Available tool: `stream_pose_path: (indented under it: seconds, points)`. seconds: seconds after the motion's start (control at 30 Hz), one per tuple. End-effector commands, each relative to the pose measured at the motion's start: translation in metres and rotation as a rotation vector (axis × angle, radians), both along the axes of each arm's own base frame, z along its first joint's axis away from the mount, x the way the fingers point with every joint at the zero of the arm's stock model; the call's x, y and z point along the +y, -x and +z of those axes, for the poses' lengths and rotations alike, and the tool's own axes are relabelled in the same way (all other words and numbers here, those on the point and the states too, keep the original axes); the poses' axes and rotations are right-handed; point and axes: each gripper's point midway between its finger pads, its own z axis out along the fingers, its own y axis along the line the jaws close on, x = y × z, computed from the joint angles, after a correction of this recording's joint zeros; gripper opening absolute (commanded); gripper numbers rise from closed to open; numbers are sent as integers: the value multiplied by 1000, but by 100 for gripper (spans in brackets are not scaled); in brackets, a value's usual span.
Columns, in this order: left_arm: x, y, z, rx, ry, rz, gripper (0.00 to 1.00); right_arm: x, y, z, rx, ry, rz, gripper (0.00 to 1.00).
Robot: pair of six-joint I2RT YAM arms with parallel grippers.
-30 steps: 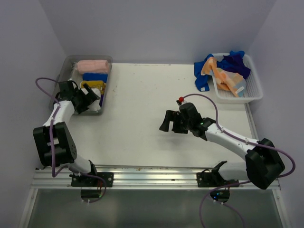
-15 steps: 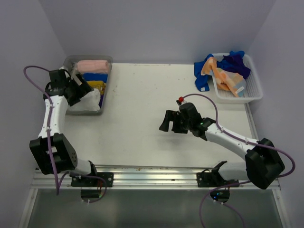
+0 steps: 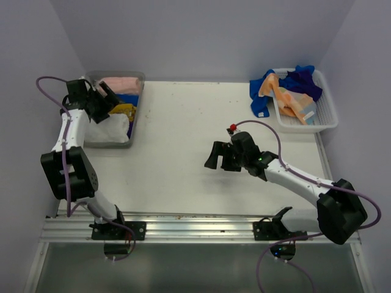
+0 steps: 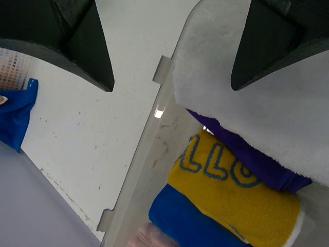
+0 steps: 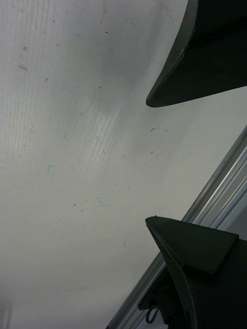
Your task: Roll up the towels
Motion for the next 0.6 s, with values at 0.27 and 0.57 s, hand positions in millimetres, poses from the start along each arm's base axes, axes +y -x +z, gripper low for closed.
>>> stream_pose_path:
  seconds: [0.27,0.57]
  points:
    - [-18,43,-42,66,-1,-50,100,7,-3,8,-33,-39,7,91]
    - [-12,39,-34,61,-21,-33,100,6,-3,13,-43,-50,6,91]
